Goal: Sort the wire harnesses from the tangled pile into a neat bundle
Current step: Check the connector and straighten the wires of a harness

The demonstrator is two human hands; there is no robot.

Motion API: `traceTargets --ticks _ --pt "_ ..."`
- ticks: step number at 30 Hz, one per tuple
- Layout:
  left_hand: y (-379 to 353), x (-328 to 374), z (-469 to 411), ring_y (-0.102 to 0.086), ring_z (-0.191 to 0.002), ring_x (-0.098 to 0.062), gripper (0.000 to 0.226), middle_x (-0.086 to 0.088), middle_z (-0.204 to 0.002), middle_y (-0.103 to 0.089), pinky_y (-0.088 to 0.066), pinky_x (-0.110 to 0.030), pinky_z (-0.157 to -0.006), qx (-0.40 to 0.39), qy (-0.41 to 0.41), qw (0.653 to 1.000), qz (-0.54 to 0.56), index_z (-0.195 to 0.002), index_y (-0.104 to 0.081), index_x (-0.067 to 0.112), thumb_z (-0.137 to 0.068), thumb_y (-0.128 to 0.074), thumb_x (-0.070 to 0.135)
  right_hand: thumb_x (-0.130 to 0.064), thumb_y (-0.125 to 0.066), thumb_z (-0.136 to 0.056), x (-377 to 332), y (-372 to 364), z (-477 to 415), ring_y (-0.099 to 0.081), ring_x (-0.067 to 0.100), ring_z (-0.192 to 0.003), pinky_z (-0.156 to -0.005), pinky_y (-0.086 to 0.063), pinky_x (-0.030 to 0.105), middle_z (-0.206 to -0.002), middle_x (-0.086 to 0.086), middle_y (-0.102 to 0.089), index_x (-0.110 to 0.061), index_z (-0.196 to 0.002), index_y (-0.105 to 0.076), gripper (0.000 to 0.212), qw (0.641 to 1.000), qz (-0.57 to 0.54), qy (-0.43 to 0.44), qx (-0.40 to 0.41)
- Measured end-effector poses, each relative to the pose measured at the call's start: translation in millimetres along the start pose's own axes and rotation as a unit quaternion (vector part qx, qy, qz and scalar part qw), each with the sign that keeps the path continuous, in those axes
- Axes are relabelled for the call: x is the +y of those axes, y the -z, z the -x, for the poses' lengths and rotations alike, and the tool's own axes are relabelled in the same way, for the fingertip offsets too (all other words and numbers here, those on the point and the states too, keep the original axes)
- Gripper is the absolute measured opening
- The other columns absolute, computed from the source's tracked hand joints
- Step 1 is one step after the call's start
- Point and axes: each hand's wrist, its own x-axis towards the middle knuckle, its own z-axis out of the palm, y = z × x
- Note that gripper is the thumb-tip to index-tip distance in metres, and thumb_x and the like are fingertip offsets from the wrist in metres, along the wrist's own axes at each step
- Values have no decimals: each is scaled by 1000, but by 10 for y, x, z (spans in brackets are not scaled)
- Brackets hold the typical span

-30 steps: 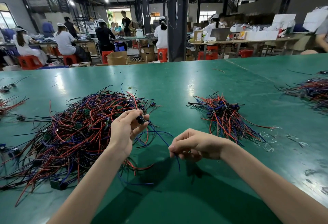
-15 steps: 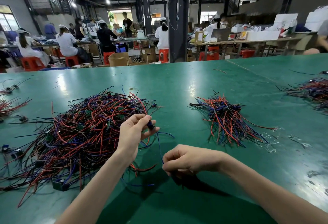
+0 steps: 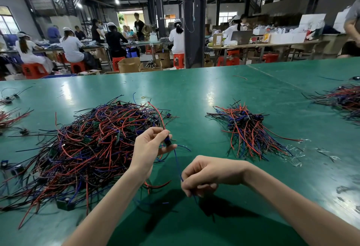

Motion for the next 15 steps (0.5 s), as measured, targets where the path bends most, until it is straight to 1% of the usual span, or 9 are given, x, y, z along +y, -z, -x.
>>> traceTargets --ticks 6,11,13,15 --pt "51 18 -37 -59 -70 -19 10 -17 -79 -59 -56 -24 -57 19 -13 1000 12 -81 -61 0 -91 -57 2 -9 -48 -95 9 33 22 -37 1 -42 -41 -23 17 -52 -10 -56 -17 -73 -62 28 1000 3 -6 -20" --pt "68 19 -68 -59 -66 -16 11 -16 -76 -58 -56 -24 -55 33 -20 999 23 -81 -60 0 -91 -57 2 -18 -50 -97 12 38 37 -34 6 -40 -42 -26 18 -45 -9 -48 -19 -63 -57 34 998 44 -36 -19" --pt "69 6 -71 -59 -67 -17 9 -15 -76 -59 -56 -23 -55 33 -21 999 20 -82 -61 -1 -91 -57 2 -20 -51 -97 10 53 47 -34 7 -42 -42 -26 19 -47 -5 -46 -20 -61 -55 36 998 39 -45 -22" --pt "76 0 -74 -61 -65 -17 9 -15 -75 -60 -56 -23 -56 34 -21 999 20 -84 -61 -1 -91 -58 3 -22 -49 -98 12 72 58 -34 7 -42 -42 -27 19 -48 -6 -44 -21 -62 -53 36 997 28 -57 -35"
